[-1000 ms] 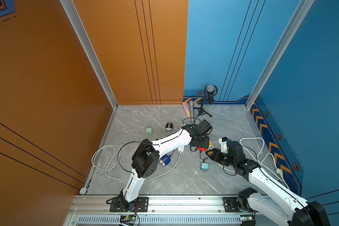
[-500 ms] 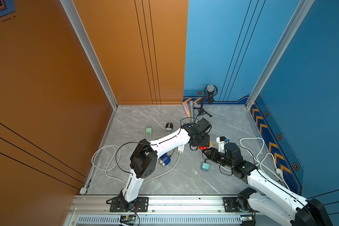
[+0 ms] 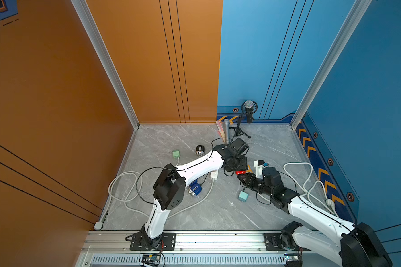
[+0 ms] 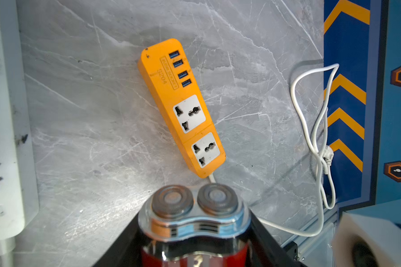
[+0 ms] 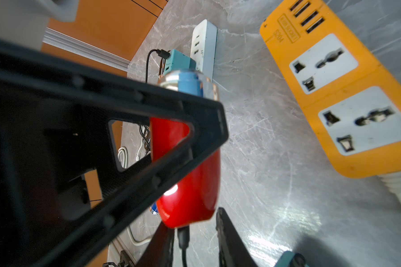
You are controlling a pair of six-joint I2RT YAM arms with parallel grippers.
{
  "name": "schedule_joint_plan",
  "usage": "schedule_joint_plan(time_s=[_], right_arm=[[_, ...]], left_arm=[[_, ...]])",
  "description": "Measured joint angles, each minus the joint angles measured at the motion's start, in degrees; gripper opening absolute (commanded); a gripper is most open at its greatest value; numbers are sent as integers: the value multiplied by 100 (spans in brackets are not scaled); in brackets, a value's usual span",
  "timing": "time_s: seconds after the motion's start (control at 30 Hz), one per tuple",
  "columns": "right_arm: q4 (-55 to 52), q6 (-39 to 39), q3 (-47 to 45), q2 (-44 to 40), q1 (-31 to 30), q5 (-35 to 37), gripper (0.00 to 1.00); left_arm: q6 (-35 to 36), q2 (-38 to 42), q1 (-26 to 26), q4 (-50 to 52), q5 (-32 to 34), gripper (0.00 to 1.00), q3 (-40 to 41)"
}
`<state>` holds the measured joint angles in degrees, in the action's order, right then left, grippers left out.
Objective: Unplug the electric shaver
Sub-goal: Remove the charging cable from the electric shaver.
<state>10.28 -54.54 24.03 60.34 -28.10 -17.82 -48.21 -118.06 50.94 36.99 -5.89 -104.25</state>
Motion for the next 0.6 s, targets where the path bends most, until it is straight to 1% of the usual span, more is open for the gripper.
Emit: schedule_joint_plan(time_s=[0.13, 0.3, 0.5, 0.6], right_arm=[[173, -48, 0, 157, 0, -83, 22], [227, -55, 0, 162, 0, -131, 14], [214, -31, -26, 61, -4, -125, 0], [216, -35, -44, 28, -4, -127, 0]], left_arm=[[-37, 0, -4, -44, -52, 54, 0], [-81, 0, -33, -133, -136, 54, 50], [-109, 0, -94, -295, -330, 53, 118], [-116, 9, -140, -297, -426, 52, 120]])
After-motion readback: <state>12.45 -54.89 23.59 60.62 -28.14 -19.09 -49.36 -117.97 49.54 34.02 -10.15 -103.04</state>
